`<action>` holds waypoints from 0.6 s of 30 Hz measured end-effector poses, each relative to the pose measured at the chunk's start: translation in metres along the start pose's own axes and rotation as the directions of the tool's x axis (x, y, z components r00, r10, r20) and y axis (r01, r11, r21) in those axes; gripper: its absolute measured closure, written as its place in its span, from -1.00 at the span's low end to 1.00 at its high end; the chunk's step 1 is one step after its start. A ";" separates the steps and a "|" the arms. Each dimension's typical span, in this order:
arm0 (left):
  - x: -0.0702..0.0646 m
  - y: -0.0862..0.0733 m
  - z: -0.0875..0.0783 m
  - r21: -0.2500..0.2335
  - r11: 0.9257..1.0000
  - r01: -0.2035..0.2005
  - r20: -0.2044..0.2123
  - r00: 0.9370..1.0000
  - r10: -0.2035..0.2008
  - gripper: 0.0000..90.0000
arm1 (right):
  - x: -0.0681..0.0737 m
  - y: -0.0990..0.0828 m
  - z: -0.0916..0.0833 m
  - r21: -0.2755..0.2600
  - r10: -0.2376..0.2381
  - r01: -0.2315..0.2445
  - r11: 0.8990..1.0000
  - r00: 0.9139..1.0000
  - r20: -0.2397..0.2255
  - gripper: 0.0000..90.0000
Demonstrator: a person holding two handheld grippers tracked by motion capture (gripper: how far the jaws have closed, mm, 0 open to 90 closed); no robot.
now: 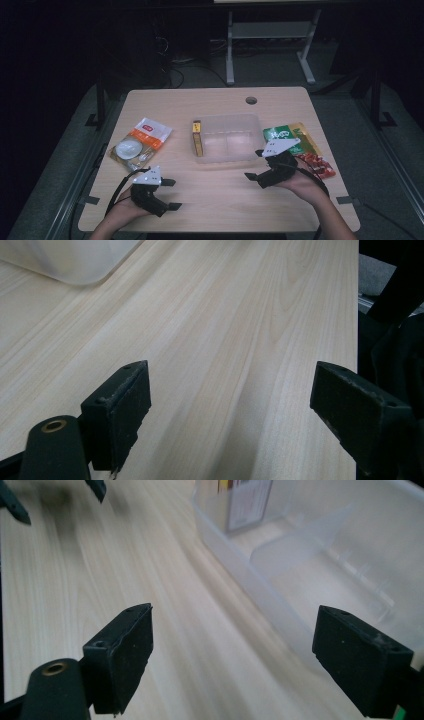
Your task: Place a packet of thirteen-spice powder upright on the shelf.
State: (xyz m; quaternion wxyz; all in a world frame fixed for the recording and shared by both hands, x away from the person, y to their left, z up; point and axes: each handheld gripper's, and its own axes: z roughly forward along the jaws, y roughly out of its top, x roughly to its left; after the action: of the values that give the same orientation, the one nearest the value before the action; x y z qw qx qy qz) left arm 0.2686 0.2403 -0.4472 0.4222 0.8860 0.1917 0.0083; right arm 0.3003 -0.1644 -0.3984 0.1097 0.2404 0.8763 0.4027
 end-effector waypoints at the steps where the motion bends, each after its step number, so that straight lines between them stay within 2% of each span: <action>1: 0.000 0.000 0.000 -0.002 1.000 0.002 -0.001 1.000 -0.002 -0.65 | 0.001 -0.003 0.000 0.002 0.005 -0.005 1.000 1.000 0.000 -0.64; 6: -0.001 0.001 0.000 0.007 1.000 -0.010 -0.005 1.000 0.010 -0.65 | 0.004 -0.027 -0.001 0.025 0.024 -0.024 0.999 1.000 0.003 -0.61; 7: -0.001 0.001 0.000 0.007 1.000 -0.010 -0.005 1.000 0.010 -0.65 | 0.004 -0.027 -0.001 0.025 0.024 -0.024 0.999 1.000 0.003 -0.61; 8: -0.001 0.001 0.000 0.007 1.000 -0.009 -0.006 1.000 0.009 -0.65 | 0.005 -0.036 -0.001 0.038 0.040 -0.040 0.998 0.999 -0.003 -0.61; 12: -0.001 0.001 -0.001 0.007 1.000 -0.013 -0.009 1.000 0.013 -0.65 | 0.006 -0.053 -0.004 0.055 0.076 -0.076 0.996 0.997 -0.001 -0.61; 15: -0.001 0.000 -0.001 0.008 1.000 -0.009 -0.009 1.000 0.009 -0.65 | 0.005 -0.063 -0.008 0.062 0.101 -0.102 0.993 0.995 0.008 -0.61; 18: -0.001 0.000 -0.001 0.009 1.000 -0.012 -0.009 1.000 0.012 -0.65 | -0.001 -0.067 -0.013 0.061 0.120 -0.123 0.991 0.992 0.050 -0.61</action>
State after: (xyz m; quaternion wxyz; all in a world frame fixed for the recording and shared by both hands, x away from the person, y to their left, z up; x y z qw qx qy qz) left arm 0.2674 0.2404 -0.4461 0.4172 0.8890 0.1885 0.0138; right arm 0.2740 -0.2113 -0.4410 0.0974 0.3060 0.8696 0.3749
